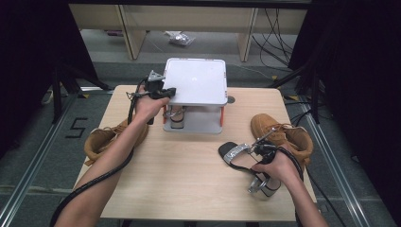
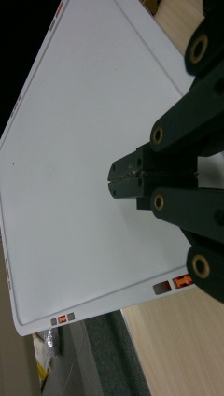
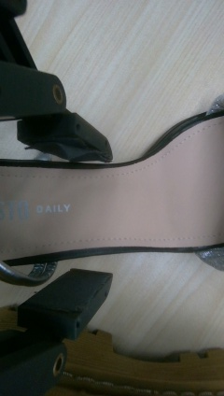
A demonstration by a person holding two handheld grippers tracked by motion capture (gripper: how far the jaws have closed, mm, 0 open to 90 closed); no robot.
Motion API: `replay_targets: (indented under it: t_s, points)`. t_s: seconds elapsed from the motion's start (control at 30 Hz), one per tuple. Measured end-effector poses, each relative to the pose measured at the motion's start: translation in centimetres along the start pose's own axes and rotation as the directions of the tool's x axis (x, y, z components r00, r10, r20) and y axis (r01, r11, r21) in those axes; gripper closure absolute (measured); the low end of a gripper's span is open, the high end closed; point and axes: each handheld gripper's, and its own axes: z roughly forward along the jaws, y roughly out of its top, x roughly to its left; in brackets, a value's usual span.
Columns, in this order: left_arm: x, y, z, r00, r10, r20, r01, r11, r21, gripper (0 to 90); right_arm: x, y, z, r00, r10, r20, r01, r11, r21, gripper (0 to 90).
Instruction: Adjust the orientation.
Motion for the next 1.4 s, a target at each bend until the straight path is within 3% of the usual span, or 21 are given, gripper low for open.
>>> replay_targets:
  t_s: [0.53, 0.67, 0.7, 0.73, 0.77, 1.03, 1.07, 1.1, 1.23, 1.33, 1.37, 1.4]
  points:
    - [0.0, 0.0, 0.0, 1.0, -0.002, 0.003, 0.002, 1.0, -0.004, 89.9, 0.1, 0.5, 2.0, 0.9993, -0.029, -0.022, 0.031, 0.997, 0.07, 35.5]
    - [0.0, 0.0, 0.0, 1.0, 0.001, 0.001, -0.001, 1.0, -0.002, 89.9, 0.1, 0.7, 2.6, 0.9983, -0.055, -0.017, 0.057, 0.993, 0.1, 37.1]
    - [0.0, 0.0, 0.0, 1.0, -0.001, 0.002, 0.001, 1.0, -0.003, 89.9, 0.3, 0.8, 2.6, 0.9995, -0.031, -0.008, 0.032, 0.994, 0.109, 38.0]
    - [0.0, 0.0, 0.0, 1.0, -0.001, 0.003, 0.001, 1.0, -0.004, 89.9, 0.0, 0.8, 2.8, 0.9971, -0.075, -0.011, 0.076, 0.992, 0.098, 39.8]
    - [0.0, 0.0, 0.0, 1.0, 0.001, 0.004, -0.001, 1.0, -0.003, 89.9, -0.2, 0.9, 2.8, 0.9961, -0.087, -0.016, 0.088, 0.991, 0.104, 41.0]
    - [0.0, 0.0, 0.0, 1.0, 0.003, 0.002, -0.003, 1.0, 0.0, 89.9, 0.1, 0.9, 2.8, 0.9995, -0.023, -0.02, 0.025, 0.994, 0.107, 43.0]
    - [0.0, 0.0, 0.0, 1.0, 0.003, 0.004, -0.003, 1.0, 0.0, 89.9, -0.3, 1.0, 3.1, 0.9962, -0.083, -0.024, 0.085, 0.995, 0.059, 43.2]
    - [0.0, 0.0, 0.0, 1.0, 0.003, 0.004, -0.003, 1.0, 0.0, 89.9, 0.4, 0.9, 2.7, 0.9991, 0.033, -0.028, -0.03, 0.994, 0.105, 43.2]
    - [0.1, 0.1, -0.1, 0.9999, 0.017, -0.003, -0.017, 0.9997, 0.017, 89.9, 1.0, 0.7, 2.6, 0.9964, 0.084, -0.005, -0.083, 0.992, 0.093, 43.2]
    - [0.0, 0.1, 0.0, 1.0, 0.007, -0.003, -0.007, 0.9999, 0.009, 89.9, 0.9, 0.8, 2.5, 0.9973, 0.073, -0.015, -0.071, 0.993, 0.098, 43.3]
    - [0.1, 0.1, -0.1, 0.9999, 0.012, -0.003, -0.012, 0.9998, 0.016, 90.0, 1.3, 0.7, 2.4, 0.9937, 0.112, -0.002, -0.111, 0.99, 0.081, 43.3]
    - [0.1, 0.1, -0.1, 0.9999, 0.013, -0.002, -0.013, 0.9998, 0.016, 89.9, 1.3, 0.7, 2.3, 0.9929, 0.119, -0.003, -0.118, 0.99, 0.077, 43.3]
